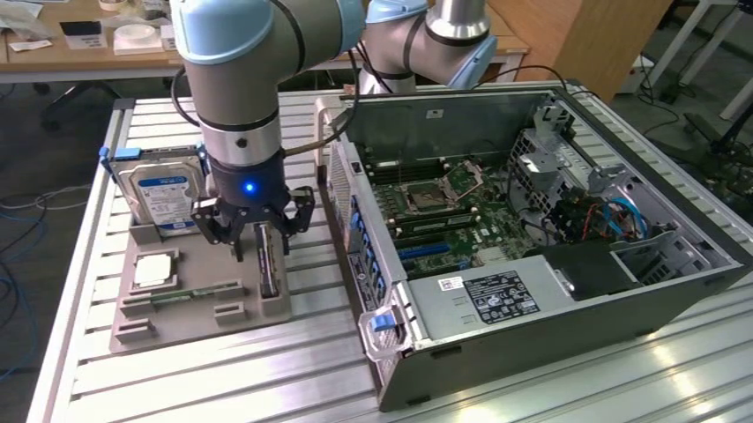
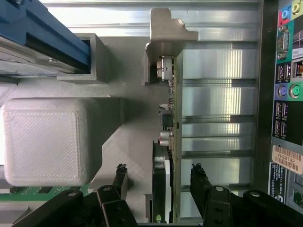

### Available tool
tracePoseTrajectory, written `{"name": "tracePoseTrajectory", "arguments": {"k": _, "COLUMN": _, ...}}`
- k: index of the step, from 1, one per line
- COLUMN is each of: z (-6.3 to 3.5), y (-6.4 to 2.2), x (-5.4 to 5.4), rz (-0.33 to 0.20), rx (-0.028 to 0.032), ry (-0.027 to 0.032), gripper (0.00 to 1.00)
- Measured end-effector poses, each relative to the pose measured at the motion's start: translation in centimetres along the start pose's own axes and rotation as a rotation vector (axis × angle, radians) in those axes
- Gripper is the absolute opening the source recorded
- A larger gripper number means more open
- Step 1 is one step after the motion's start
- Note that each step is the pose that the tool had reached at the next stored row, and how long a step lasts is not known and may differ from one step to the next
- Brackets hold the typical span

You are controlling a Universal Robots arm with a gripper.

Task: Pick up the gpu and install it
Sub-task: 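Pick up the gpu and move the gpu toward the slot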

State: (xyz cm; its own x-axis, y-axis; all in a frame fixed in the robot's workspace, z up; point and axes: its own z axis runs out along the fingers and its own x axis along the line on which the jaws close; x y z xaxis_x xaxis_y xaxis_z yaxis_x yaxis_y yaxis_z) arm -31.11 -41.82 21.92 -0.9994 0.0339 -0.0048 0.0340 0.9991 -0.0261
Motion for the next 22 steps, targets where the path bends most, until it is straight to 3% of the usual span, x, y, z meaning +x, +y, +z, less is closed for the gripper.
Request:
{"name": "tracePoseTrajectory", "arguments": {"k": 6, "z": 0.07, "y": 0.53, "x": 0.01, "rz": 0.000, "rx": 0.0007, "ry": -0.0002, "gripper": 0.65}}
{"name": "tracePoseTrajectory", "arguments": {"k": 18, "z": 0.97, "y": 0.55, "x": 0.02, "rz": 0.000, "rx": 0.0009, "ry": 0.0000, "gripper": 0.64}}
{"name": "tracePoseTrajectory", "arguments": {"k": 19, "z": 0.98, "y": 0.56, "x": 0.02, "rz": 0.000, "rx": 0.0008, "ry": -0.0001, "gripper": 0.56}}
{"name": "tracePoseTrajectory", "arguments": {"k": 21, "z": 0.98, "y": 0.56, "x": 0.02, "rz": 0.000, "rx": 0.0008, "ry": -0.0001, "gripper": 0.55}}
{"name": "tracePoseTrajectory", "arguments": {"k": 22, "z": 0.98, "y": 0.56, "x": 0.01, "rz": 0.000, "rx": 0.0007, "ry": -0.0002, "gripper": 0.49}}
